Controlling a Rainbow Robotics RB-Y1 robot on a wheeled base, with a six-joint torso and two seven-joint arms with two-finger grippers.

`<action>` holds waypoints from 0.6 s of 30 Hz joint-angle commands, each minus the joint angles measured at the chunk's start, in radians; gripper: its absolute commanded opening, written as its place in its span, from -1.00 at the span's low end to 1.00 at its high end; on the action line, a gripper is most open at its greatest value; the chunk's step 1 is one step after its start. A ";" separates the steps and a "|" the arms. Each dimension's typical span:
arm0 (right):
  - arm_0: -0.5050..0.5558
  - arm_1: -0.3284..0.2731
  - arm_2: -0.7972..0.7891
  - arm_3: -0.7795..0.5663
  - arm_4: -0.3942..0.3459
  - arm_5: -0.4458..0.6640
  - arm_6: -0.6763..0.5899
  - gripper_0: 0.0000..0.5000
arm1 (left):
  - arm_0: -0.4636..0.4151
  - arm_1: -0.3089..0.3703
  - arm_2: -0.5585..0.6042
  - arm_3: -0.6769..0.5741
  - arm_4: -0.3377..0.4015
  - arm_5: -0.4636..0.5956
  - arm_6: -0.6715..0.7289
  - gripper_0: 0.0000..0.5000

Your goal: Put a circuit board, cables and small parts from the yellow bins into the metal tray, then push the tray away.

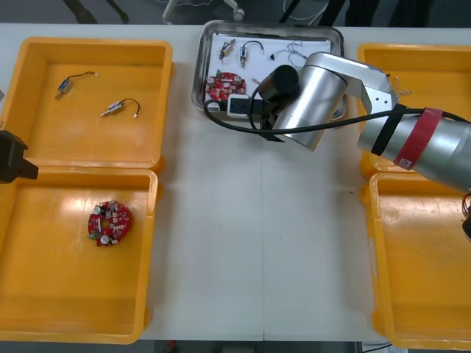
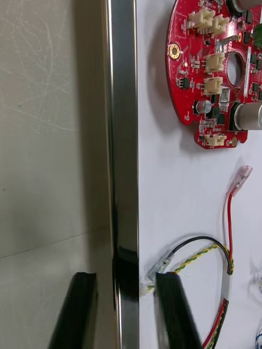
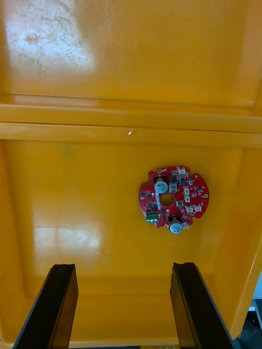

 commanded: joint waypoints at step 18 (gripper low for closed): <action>-0.038 0.041 -0.121 -0.119 -0.009 0.229 0.025 1.00 | 0.016 0.043 0.032 -0.027 0.007 0.006 -0.077 1.00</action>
